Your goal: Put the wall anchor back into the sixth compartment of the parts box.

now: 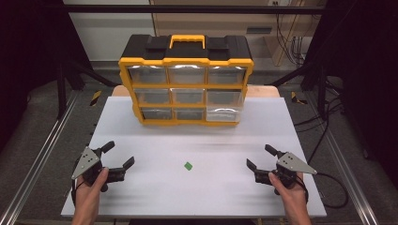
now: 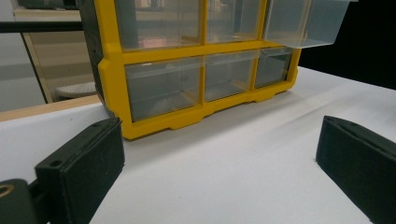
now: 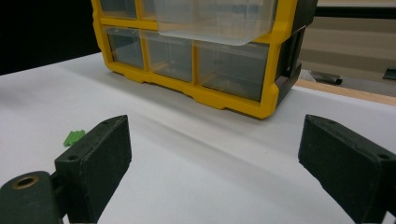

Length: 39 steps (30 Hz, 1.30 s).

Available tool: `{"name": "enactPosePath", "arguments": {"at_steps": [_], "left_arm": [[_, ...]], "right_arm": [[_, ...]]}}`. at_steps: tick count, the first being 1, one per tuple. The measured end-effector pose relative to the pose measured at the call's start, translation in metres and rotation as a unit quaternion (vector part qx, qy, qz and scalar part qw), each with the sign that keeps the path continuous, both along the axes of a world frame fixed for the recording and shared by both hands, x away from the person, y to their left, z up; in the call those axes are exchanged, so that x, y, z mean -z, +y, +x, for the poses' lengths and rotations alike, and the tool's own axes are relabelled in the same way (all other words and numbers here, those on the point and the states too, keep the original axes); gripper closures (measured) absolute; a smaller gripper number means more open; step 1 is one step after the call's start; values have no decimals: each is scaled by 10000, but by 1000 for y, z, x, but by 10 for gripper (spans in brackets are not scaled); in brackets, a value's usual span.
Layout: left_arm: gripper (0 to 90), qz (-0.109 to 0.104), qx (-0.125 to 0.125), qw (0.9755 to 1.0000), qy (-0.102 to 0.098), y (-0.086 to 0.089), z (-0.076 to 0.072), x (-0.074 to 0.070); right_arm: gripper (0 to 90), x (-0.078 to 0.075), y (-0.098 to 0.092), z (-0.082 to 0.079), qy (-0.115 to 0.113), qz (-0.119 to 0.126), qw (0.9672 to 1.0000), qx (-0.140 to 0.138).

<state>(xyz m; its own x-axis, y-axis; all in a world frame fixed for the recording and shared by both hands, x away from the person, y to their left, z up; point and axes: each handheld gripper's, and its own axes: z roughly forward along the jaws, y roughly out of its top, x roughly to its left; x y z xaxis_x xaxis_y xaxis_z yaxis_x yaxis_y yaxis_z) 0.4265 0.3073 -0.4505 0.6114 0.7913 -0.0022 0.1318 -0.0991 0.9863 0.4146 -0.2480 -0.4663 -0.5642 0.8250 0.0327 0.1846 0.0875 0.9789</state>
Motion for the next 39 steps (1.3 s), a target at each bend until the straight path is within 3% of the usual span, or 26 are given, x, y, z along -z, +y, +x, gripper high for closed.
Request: {"name": "enactPosePath", "arguments": {"at_steps": [5, 8, 12, 16, 19, 24, 27, 29, 32, 34, 36, 39], "left_arm": [[10, 6, 22, 10000, -8, -2, 1, 0], [10, 62, 40, 10000, 24, -3, 2, 0], [11, 52, 24, 10000, -18, -3, 2, -1], [12, 71, -35, 9999, -99, -3, 0, -3], [11, 61, -9, 9999, -100, -5, 1, -3], [11, 110, 11, 9999, -113, -6, -1, -3], [12, 69, 14, 9999, -114, -7, -1, -3], [11, 109, 38, 9999, -92, -8, -1, -3], [11, 118, 64, 9999, -57, -8, -3, -3], [10, 82, 66, 9999, -71, -10, -3, -4], [11, 79, 70, 9999, -73, -10, -2, -5], [11, 62, 62, 9999, -49, -11, 0, -5]], "right_arm": [[78, 1, 1, -1, 21, -77, 9999, 62], [76, 0, 4, 0, 136, -47, 9999, 23], [75, -2, 15, -3, 172, -196, 9996, -105], [105, -4, 31, 2, 767, -255, 9963, -282], [123, -8, 41, 9, 863, -443, 9946, -364], [83, -18, 65, 19, 1133, -907, 9887, -381], [82, -21, 77, 23, 1189, -1041, 9864, -448], [84, -24, 96, 28, 1236, -1330, 9822, -490], [87, -24, 113, 34, 1346, -1402, 9791, -596], [105, -20, 123, 38, 1504, -1510, 9746, -695], [107, -18, 127, 40, 1534, -1557, 9730, -738], [140, -11, 141, 49, 1789, -1623, 9671, -792]]}}
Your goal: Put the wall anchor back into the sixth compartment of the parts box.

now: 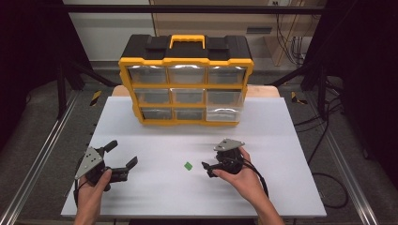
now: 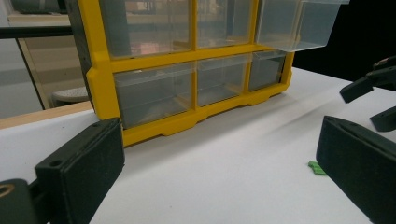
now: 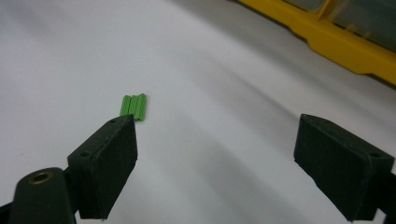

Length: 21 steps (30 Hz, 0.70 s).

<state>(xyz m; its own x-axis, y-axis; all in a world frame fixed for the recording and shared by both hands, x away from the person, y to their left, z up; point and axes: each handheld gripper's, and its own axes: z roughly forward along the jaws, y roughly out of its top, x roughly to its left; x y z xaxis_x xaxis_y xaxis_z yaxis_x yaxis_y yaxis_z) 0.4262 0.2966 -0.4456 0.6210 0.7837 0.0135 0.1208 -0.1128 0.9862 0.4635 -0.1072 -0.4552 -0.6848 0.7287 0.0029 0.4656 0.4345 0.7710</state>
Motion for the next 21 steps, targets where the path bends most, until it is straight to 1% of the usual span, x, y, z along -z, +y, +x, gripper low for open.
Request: {"name": "enactPosePath", "arguments": {"at_steps": [3, 4, 5, 7, 9, 11, 13, 14, 16, 19, 21], "left_arm": [[10, 14, -11, 10000, 38, 0, 0, 0], [10, 16, -15, 10000, 43, -1, -1, 0], [10, 5, -13, 10000, 36, -1, -1, 0], [10, -3, 2, 10000, 34, -1, -2, -1], [10, -16, 8, 10000, 34, -2, -2, -2], [10, -17, 10, 10000, 34, -2, -1, -2], [10, -4, 9, 10000, 42, -2, -1, -2], [10, 0, 11, 10000, 49, -3, -1, -1], [10, 3, 12, 10000, 55, -3, -1, -2], [10, 4, 20, 10000, 54, -3, -2, -2], [10, 8, 22, 10000, 54, -3, -2, -2]], "right_arm": [[157, 2, 10, 4, 47, -22, 10000, -37], [157, 2, 10, 4, 47, -22, 10000, -37], [173, 2, 17, 5, 32, -86, 9999, -58], [190, 2, 21, 5, 83, -86, 9999, -55], [227, 2, 25, 5, 101, -12, 9999, -70], [253, 1, 29, 6, 57, -38, 10000, -71], [263, 0, 31, 7, 63, -73, 9999, -60], [283, 0, 34, 9, 127, -93, 9999, -47], [289, 1, 38, 12, 122, -125, 9998, 6], [299, 2, 42, 14, 148, -76, 9999, 21], [341, 3, 44, 15, 176, -126, 9998, -1]]}}
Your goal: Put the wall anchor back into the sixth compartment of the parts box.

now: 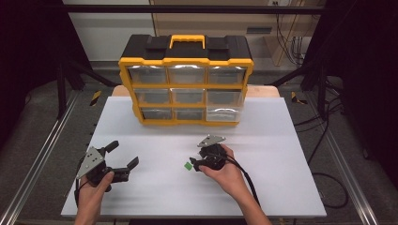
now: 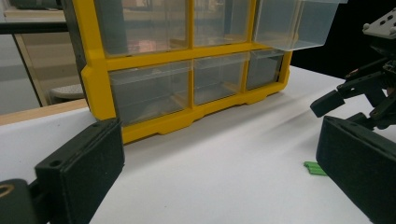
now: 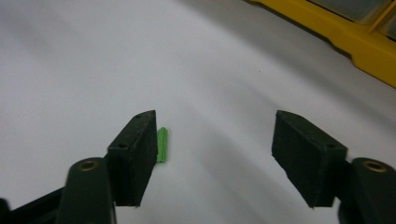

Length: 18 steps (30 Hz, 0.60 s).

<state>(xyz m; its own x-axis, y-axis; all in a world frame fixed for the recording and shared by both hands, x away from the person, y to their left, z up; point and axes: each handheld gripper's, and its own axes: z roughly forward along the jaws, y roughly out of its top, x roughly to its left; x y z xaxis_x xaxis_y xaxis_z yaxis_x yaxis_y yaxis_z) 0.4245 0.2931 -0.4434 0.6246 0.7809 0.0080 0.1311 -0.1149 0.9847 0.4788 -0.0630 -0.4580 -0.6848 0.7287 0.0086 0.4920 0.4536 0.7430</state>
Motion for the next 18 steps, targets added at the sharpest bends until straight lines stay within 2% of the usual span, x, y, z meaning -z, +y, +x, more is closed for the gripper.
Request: {"name": "enactPosePath", "arguments": {"at_steps": [3, 4, 7, 9, 18], "left_arm": [[10, 1, 17, 10000, 20, 0, 0, 0], [10, -1, 23, 10000, 24, 0, 0, 0], [11, 9, 35, 10000, 42, -1, 0, 0], [11, 13, 51, 10000, 40, -2, 0, 0], [11, 51, 82, 9999, 36, -3, 0, 0]], "right_arm": [[384, 0, 1, 1, -31, -11, 10000, 33], [436, 1, 2, 3, -6, -14, 10000, 81], [470, 2, 3, 4, 49, -22, 10000, 34], [524, 4, 5, 4, 120, -51, 9999, 23], [675, 11, 16, -1, 271, -97, 9993, -224]]}}
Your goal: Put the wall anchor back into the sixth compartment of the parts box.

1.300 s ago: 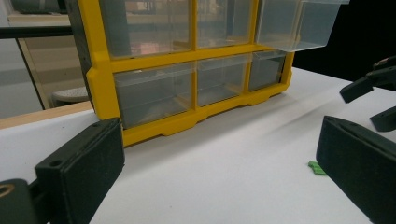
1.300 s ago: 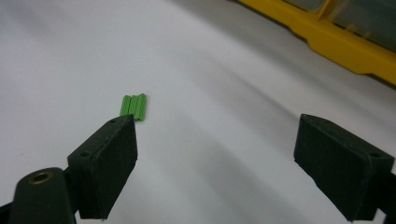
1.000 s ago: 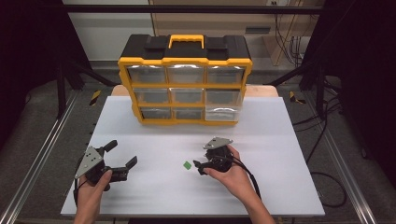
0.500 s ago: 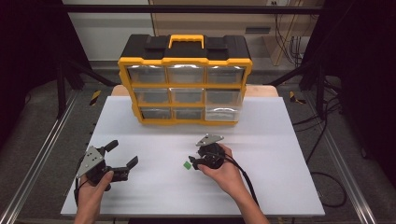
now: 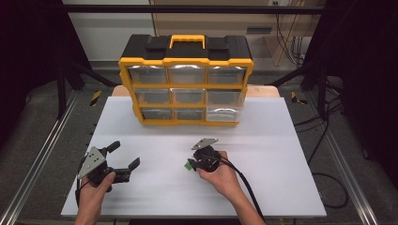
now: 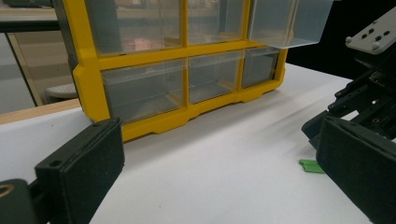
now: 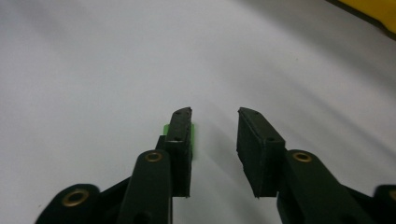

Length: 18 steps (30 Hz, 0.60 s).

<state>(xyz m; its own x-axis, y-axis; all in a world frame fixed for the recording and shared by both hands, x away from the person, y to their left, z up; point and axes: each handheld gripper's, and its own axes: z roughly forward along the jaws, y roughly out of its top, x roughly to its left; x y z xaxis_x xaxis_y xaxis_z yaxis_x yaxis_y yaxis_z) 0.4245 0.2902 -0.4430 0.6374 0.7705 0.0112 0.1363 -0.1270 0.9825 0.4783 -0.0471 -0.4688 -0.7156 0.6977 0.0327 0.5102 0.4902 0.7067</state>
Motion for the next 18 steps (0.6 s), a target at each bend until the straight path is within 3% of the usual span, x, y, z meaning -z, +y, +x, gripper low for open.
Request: {"name": "enactPosePath", "arguments": {"at_steps": [7, 18], "left_arm": [[11, 0, 26, 10000, -3, -1, 0, 0], [11, -3, 41, 10000, 1, -1, 0, 0]], "right_arm": [[752, 4, 4, 0, 23, -6, 9999, -126], [777, 10, 8, 1, 152, -7, 9997, -193]]}}
